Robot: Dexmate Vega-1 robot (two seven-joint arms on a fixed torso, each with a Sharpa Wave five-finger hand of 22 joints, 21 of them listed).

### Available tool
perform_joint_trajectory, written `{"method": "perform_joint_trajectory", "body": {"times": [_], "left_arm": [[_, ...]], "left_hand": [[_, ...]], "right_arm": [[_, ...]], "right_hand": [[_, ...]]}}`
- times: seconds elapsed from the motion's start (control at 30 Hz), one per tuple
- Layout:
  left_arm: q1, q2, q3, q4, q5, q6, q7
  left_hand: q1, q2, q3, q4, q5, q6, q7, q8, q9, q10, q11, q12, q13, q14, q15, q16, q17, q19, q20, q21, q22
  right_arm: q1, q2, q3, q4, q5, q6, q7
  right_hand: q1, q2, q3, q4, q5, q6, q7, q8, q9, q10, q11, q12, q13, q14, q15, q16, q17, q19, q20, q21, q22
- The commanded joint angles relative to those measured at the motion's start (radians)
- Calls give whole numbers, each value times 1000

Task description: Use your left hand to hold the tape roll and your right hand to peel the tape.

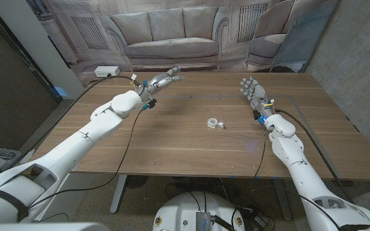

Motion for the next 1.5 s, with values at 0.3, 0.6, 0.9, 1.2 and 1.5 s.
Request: {"method": "perform_joint_trajectory", "body": {"times": [0.3, 0.6, 0.9, 1.2, 1.5], "left_arm": [[-48, 27, 49, -49, 118, 18, -46], [-82, 25, 75, -54, 148, 18, -93], [-112, 30, 106, -82, 198, 28, -139], [-134, 40, 129, -116, 246, 47, -180], [-151, 58, 154, -167, 318, 69, -220]], "left_hand": [[4, -3, -7, -3, -8, 7, -12, -6, 5, -7, 0, -4, 2, -11, -1, -2, 3, -1, 2, -3, 5], [6, -5, -10, -4, -12, 25, -17, -3, 5, 1, -2, -3, 2, -8, -2, -1, 3, -1, 1, -5, 5], [9, -8, -13, -6, -14, 31, -16, -3, 5, 4, -4, -3, 2, -7, -5, -1, 3, -1, 1, -8, 5], [13, -14, -17, -9, -16, 43, -12, -1, 5, 9, -4, -3, 2, -5, -7, -1, 3, 1, 1, -9, 4], [20, -26, -23, -17, -17, 62, -12, 2, 5, 17, -7, -2, 2, 2, -8, 0, 2, 5, 0, -11, 4]], "right_arm": [[13, 5, -5, 22, 1, 6, 9], [23, 10, -5, 43, 4, 19, 13], [27, 12, -5, 59, 8, 28, 21], [26, 13, -2, 63, 14, 35, 27], [22, 14, 1, 64, 20, 39, 34]], "right_hand": [[13, 29, -2, -5, -2, 11, -3, 3, 5, 5, 9, 4, 2, 5, -5, 3, 1, 10, -70, -1, 3], [14, 29, -3, -6, -2, 14, -4, 4, 5, 10, 11, 6, 2, 5, -4, 3, 2, 10, -69, -2, 3], [14, 30, -4, -6, -2, 17, -4, 4, 5, 11, 11, 6, 2, 6, -3, 4, 2, 10, -69, -2, 3], [15, 30, -5, -6, -2, 19, -4, 4, 5, 13, 9, 6, 2, 7, -4, 4, 2, 11, -69, -3, 3], [15, 30, -6, -6, -2, 19, -3, 4, 5, 13, 10, 6, 3, 7, -3, 4, 2, 11, -70, -3, 3]]}}
